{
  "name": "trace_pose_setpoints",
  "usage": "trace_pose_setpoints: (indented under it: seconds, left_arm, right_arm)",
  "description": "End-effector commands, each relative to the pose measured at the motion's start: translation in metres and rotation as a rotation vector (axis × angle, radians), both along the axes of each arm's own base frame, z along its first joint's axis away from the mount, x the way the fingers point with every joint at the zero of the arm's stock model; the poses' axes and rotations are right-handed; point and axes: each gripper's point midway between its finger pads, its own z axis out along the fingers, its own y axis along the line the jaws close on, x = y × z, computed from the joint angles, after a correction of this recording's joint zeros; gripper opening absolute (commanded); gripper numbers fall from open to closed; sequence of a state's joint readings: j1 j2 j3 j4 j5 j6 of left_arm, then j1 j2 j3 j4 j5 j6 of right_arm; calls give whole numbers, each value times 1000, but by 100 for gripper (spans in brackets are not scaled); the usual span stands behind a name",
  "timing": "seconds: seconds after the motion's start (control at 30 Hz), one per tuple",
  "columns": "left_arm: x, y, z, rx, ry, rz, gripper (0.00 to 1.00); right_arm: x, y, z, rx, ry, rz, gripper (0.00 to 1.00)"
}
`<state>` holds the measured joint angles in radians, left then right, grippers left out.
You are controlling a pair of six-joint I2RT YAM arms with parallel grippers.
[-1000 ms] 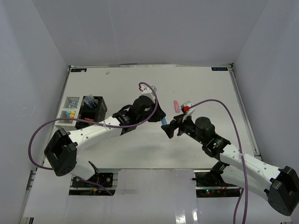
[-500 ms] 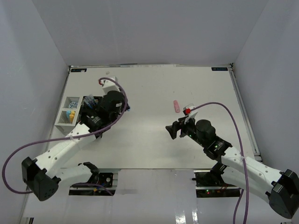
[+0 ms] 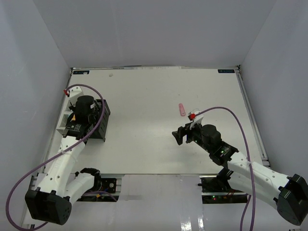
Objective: Sort the stationery into containers
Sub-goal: Place the pen in the storage box.
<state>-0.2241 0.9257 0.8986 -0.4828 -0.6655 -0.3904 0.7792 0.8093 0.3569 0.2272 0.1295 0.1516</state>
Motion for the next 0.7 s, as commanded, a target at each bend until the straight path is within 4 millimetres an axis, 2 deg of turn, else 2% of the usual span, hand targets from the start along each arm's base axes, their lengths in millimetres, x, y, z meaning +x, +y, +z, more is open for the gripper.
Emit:
trace_pose_setpoints:
  seconds: [0.0, 0.07, 0.17, 0.27, 0.3, 0.33, 0.43, 0.47, 0.53, 0.6, 0.63, 0.67]
  left_arm:
    - [0, 14, -25, 14, 58, -4, 18]
    - [3, 10, -33, -15, 53, -33, 20]
    - [5, 13, -35, -29, 57, -29, 29]
    - [5, 12, -38, -36, 64, -35, 42]
    - [5, 12, -38, -38, 64, -34, 59]
    - [4, 12, -38, -38, 62, -34, 67]
    - [3, 12, -36, -40, 56, -37, 92]
    - [2, 12, -35, -40, 54, -40, 96]
    - [3, 6, -32, -53, 45, -70, 98]
    - [6, -6, -26, -74, 28, -143, 98]
    - [11, -27, -21, -116, 10, -263, 98]
    - [11, -39, -14, -140, -14, -329, 98]
  right_arm:
    - [5, -6, 6, 7, -35, -35, 90]
    - [5, -8, 5, 0, -31, -46, 90]
    - [8, -12, -1, -24, -14, -71, 90]
    - [12, -15, -8, -58, 15, -100, 90]
    - [13, -16, -11, -70, 24, -108, 90]
    - [17, -18, -7, -72, 21, -132, 90]
    - [26, -26, -17, -121, 70, -189, 90]
    - [32, -26, -12, -121, 72, -210, 90]
    - [41, -35, -22, -160, 121, -250, 90]
    - [55, -40, -24, -173, 148, -284, 92]
    - [59, -41, -25, -181, 157, -286, 93]
    - [69, -43, -26, -191, 171, -306, 93]
